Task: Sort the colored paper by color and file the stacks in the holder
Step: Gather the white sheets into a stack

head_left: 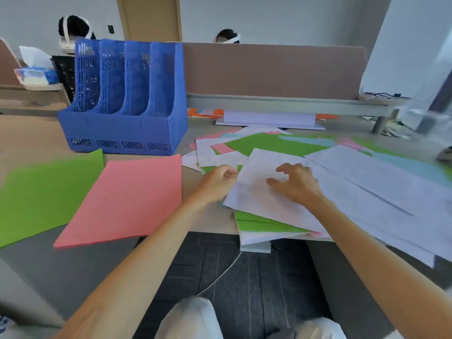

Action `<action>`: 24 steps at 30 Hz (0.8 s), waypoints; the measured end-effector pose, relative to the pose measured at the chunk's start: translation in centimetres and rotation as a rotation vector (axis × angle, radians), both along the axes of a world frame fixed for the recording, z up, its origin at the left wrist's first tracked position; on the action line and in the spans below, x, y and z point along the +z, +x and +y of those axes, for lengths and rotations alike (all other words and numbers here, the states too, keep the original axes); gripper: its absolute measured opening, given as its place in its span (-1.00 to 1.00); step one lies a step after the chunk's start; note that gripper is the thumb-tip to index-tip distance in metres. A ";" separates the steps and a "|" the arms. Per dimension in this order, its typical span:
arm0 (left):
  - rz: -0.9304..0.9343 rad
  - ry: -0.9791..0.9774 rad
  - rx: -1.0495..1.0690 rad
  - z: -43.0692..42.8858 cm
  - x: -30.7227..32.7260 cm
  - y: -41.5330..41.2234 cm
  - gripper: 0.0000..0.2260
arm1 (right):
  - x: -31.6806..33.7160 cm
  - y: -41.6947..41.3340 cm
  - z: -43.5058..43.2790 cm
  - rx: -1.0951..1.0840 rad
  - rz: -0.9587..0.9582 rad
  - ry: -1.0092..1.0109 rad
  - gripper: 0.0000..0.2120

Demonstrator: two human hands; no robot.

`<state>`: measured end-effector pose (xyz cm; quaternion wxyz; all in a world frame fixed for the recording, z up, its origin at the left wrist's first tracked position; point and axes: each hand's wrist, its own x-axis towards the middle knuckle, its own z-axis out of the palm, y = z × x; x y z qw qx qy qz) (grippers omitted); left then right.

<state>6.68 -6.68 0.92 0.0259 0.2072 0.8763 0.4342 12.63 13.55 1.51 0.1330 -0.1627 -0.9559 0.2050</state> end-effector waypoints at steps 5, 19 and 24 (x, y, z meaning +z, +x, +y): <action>-0.081 -0.074 -0.018 3.2 0.0 0.2 -0.69 | 0.1 3.0 4.1 -0.007 -0.256 0.007 -0.17; -0.342 0.060 0.090 5.4 1.7 0.1 -0.49 | 2.4 5.0 4.5 0.066 -0.219 0.510 -0.72; -0.329 0.064 0.045 5.7 1.9 0.5 -0.76 | 3.2 2.0 3.0 0.011 -0.076 -0.092 -0.74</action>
